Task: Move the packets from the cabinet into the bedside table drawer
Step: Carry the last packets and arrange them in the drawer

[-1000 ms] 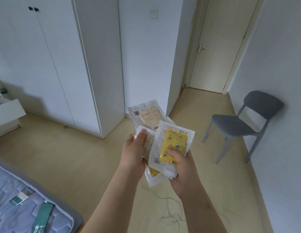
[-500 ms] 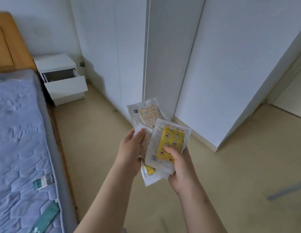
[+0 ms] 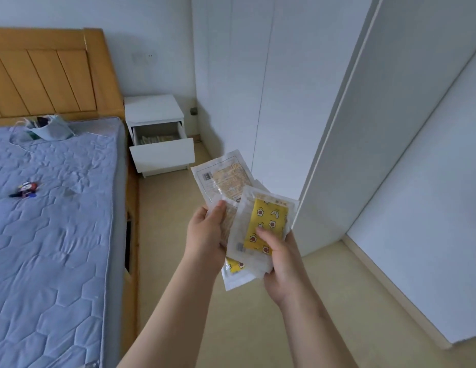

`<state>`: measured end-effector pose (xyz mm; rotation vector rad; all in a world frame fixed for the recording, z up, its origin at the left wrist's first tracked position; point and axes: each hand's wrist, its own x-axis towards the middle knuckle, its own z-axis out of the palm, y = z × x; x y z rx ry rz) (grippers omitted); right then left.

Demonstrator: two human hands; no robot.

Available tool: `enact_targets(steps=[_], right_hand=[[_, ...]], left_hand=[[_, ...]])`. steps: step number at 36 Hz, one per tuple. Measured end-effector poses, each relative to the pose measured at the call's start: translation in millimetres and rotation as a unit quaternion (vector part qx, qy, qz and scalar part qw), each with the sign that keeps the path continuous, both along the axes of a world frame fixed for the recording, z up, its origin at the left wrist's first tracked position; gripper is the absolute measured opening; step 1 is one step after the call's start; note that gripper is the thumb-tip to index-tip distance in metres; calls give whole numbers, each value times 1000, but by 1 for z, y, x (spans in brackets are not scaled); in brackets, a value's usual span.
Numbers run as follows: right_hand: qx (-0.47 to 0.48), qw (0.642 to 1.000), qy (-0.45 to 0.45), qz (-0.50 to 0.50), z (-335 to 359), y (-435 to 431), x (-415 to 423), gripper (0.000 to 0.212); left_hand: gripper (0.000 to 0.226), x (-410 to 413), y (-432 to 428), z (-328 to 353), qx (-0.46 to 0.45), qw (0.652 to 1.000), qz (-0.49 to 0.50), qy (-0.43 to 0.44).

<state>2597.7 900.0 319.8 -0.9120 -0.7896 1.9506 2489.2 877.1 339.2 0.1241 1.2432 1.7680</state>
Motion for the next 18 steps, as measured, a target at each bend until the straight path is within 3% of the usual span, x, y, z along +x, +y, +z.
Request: enact_targets(steps=[18], right_hand=[[-8, 987, 23, 158, -6, 330, -235, 29]], left_hand=[[12, -220, 300, -7, -8, 989, 150, -13]])
